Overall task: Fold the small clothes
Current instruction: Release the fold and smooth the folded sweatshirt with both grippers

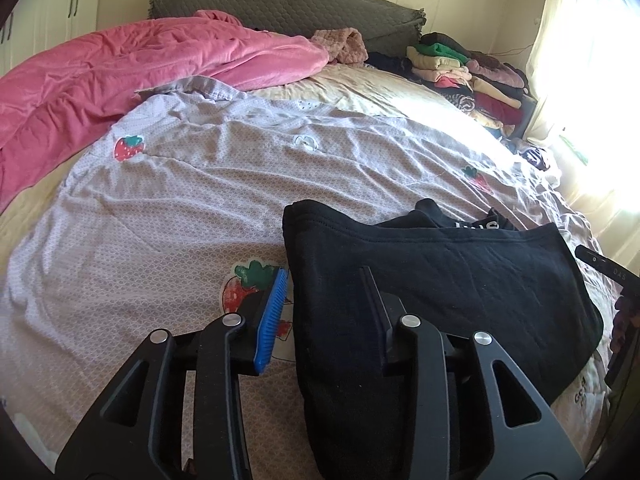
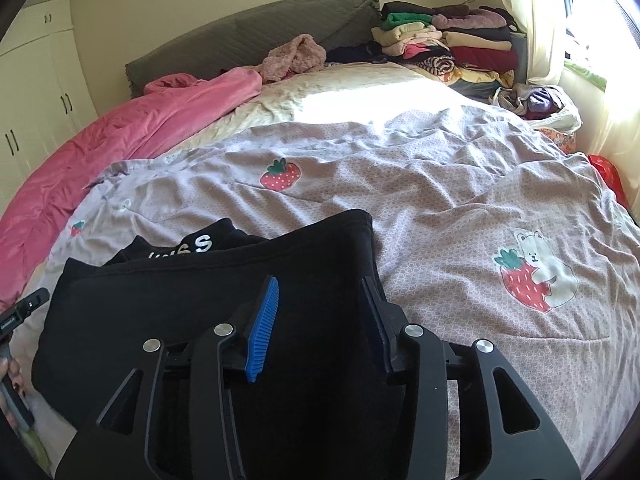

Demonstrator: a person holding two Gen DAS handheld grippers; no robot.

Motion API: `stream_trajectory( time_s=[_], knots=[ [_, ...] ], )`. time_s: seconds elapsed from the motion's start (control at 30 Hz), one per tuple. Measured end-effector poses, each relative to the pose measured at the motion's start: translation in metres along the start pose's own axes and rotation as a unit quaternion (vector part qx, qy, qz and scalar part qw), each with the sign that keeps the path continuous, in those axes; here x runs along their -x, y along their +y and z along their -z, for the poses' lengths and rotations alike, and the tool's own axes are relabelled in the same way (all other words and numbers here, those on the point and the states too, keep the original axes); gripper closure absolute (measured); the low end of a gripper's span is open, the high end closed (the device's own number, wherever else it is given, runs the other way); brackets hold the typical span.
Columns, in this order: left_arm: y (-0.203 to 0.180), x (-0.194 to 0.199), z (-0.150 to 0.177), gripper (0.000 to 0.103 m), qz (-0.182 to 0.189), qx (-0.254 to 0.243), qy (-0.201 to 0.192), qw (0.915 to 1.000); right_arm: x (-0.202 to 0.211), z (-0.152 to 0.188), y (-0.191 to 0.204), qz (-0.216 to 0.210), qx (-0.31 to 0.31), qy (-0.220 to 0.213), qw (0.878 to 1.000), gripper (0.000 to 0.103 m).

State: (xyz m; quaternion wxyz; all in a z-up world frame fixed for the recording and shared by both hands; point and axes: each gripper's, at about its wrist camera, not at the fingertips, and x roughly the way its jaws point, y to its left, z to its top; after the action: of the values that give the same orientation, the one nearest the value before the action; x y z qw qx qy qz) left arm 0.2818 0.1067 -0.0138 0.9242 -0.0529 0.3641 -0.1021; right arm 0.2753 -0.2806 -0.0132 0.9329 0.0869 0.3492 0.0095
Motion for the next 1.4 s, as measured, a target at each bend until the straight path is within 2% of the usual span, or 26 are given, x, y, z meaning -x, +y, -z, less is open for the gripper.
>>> stream_trajectory(
  time_s=[0.37, 0.53, 0.77, 0.9, 1.2, 1.4],
  knots=[
    [-0.016, 0.031, -0.003, 0.066, 0.014, -0.018, -0.031, 0.9993, 0.034, 0.014, 0.017, -0.008, 0.031, -0.018, 0.999, 0.057],
    [-0.023, 0.038, 0.001, 0.053, 0.013, -0.026, -0.037, 0.9989, 0.046, 0.022, 0.025, -0.008, 0.045, -0.02, 0.999, 0.053],
    [-0.029, 0.048, 0.01, 0.046, 0.012, -0.035, -0.041, 0.9985, 0.059, 0.031, 0.036, -0.013, 0.057, -0.024, 0.998, 0.048],
    [-0.034, 0.05, 0.018, 0.045, 0.016, -0.036, -0.038, 0.9985, 0.062, 0.036, 0.041, -0.017, 0.06, -0.023, 0.998, 0.045],
    [-0.066, 0.041, 0.041, 0.044, 0.027, -0.081, -0.014, 0.9963, 0.061, 0.053, 0.062, -0.008, 0.085, -0.013, 0.996, 0.044],
    [-0.079, 0.04, 0.051, 0.038, 0.029, -0.101, -0.008, 0.9945, 0.062, 0.06, 0.073, -0.008, 0.095, -0.009, 0.995, 0.044]
  ],
)
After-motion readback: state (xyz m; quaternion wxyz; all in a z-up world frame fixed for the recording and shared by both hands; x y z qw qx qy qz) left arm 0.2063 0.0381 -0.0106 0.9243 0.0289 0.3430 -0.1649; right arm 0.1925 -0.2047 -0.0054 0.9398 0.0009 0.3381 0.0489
